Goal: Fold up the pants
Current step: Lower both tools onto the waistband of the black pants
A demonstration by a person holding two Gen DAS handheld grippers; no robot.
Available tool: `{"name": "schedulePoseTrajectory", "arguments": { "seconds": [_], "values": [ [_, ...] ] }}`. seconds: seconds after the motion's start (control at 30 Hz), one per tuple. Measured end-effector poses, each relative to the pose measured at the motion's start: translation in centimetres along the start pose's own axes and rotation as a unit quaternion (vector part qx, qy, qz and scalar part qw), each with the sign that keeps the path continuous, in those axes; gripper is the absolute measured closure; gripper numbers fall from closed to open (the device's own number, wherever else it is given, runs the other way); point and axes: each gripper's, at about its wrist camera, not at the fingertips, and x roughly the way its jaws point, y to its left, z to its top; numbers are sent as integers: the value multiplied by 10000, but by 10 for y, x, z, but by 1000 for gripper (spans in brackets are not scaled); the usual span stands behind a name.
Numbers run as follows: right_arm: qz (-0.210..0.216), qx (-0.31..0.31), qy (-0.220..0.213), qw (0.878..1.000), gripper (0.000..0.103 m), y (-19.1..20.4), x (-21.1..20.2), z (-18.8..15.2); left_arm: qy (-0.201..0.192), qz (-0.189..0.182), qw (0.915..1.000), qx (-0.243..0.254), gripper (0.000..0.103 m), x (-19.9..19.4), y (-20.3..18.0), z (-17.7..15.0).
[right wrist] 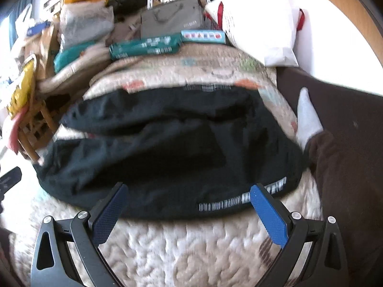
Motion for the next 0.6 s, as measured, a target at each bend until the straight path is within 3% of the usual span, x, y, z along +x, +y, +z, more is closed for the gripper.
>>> {"name": "schedulePoseTrajectory", "arguments": {
  "seconds": [0.2,0.47,0.6],
  "values": [
    [80,-148,-66,9998,0,-21,8,53,22,30,10000,5,0,35,5,38],
    [-328,-557,98,9979,0,-45,61,110,278,-20,9996,-77,0,93,9,68],
    [-309,-778,241,9962,0,-56,96,130,550,-161,9981,-232,0,125,22,79]
  ]
}}
